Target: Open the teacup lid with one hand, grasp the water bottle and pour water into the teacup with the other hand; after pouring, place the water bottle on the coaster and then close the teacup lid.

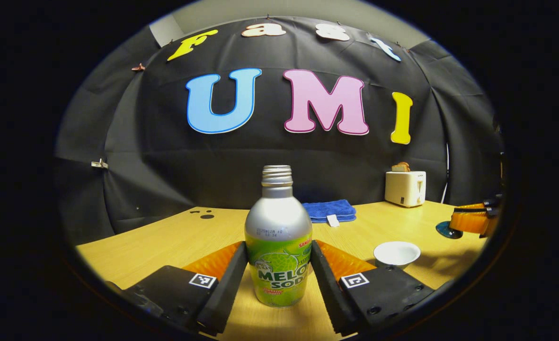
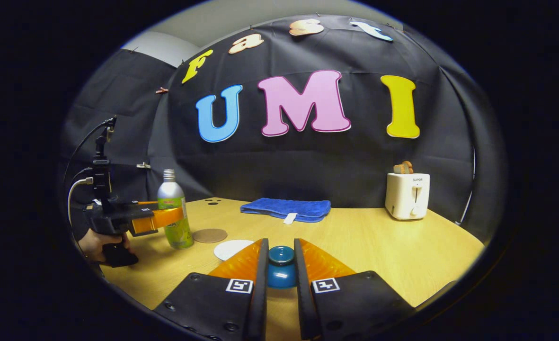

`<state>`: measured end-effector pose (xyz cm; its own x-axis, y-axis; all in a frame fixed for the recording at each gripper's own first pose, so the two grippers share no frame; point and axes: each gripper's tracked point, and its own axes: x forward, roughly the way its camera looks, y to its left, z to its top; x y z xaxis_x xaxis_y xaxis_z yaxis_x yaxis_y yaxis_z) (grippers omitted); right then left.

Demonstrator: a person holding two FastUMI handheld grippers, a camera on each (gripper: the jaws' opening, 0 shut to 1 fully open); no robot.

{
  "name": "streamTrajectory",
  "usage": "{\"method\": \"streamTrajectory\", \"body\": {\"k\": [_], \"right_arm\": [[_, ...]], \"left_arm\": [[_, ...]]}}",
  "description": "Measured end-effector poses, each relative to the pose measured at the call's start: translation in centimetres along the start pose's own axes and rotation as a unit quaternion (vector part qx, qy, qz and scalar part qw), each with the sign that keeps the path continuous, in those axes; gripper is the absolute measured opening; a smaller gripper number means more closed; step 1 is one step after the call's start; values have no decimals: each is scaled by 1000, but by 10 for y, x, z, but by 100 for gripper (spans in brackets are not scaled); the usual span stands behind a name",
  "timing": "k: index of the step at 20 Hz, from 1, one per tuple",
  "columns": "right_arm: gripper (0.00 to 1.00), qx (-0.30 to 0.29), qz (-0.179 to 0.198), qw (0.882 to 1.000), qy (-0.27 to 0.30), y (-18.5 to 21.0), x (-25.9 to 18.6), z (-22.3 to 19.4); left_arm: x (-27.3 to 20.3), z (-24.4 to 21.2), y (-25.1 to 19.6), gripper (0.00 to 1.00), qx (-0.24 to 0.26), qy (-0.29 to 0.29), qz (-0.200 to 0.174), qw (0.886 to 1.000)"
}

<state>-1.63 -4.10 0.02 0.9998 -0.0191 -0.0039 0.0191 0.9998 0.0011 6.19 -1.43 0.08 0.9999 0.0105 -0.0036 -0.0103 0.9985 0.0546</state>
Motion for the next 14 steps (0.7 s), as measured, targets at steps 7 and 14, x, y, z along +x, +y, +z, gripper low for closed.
{"method": "streamTrajectory", "body": {"k": [7, 14], "right_arm": [[31, -1, -26, 1000, -1, -27, -4, 3], [31, 0, -20, 1000, 0, -29, -6, 2]], "left_arm": [[-6, 12, -23, 80, 277, 18, -22, 960], [-8, 4, -50, 80, 559, 9, -31, 828]]}}
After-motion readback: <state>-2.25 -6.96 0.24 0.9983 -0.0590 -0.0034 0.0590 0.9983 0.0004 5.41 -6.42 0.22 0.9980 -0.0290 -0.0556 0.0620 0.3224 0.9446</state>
